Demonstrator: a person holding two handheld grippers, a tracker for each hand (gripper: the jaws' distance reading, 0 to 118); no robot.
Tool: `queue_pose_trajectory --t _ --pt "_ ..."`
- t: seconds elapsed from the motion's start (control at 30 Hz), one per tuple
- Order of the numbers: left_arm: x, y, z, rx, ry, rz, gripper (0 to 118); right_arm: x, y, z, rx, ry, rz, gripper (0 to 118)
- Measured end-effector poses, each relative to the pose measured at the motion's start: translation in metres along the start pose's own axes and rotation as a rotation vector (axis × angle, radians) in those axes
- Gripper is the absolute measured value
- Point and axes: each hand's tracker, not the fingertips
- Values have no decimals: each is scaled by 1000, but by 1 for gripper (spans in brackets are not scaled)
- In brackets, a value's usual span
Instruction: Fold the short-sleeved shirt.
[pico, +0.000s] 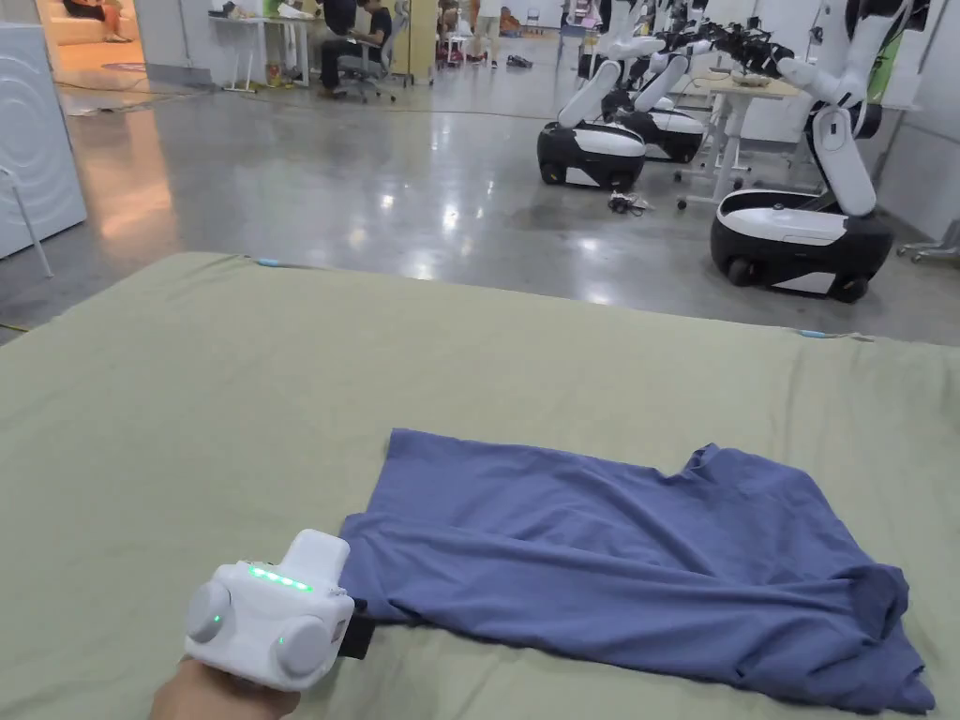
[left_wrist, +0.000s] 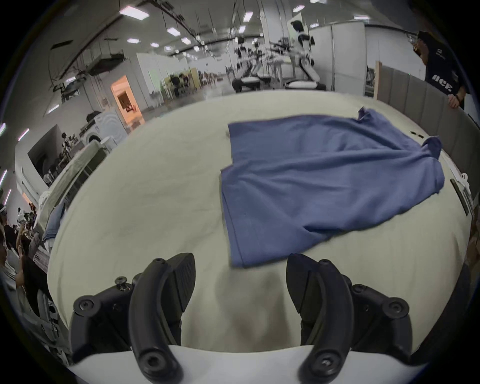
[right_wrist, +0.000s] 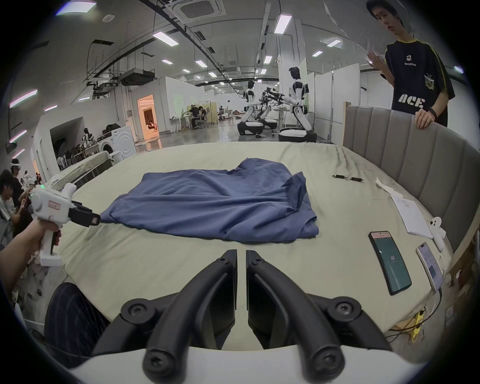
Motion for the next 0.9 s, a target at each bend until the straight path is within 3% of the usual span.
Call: queue_pose_trajectory --t 0.13,0.17,0.23,0.27,0.33,0.4,0.57,0.6,0.63,0.7,0.87,0.9 --pt "3 10 -16 -62 -36 -7 67 12 -1 -1 -16 -26 -9 9" --pt "2 13 -14 -57 -44 8 54 15 -1 -1 -23 -32 -10 9" --pt "2 17 -10 -67 -106 34 17 22 -1 -5 -37 -50 -14 9" --pt "6 18 -6 -46 -77 20 12 26 -1 -8 -47 -61 -20 9" --pt "13 19 19 59 -40 7 12 36 1 -16 -69 -72 -33 9" --pt "12 22 29 45 -123 80 10 46 3 -27 -94 -88 -34 9" --pt "20 32 56 84 -92 41 10 82 16 -77 -182 -135 -46 11" --pt "17 36 52 87 -103 49 10 90 18 -89 -197 -135 -54 26" --pt "17 38 53 90 -103 51 10 99 21 -101 -215 -136 -65 50" --pt "19 41 58 94 -107 47 10 109 27 -129 -290 -193 -71 115" --pt "28 44 61 84 -97 31 9 117 43 -173 -321 -164 -46 112" --pt "27 44 60 80 -97 38 9 117 45 -178 -339 -154 -31 105"
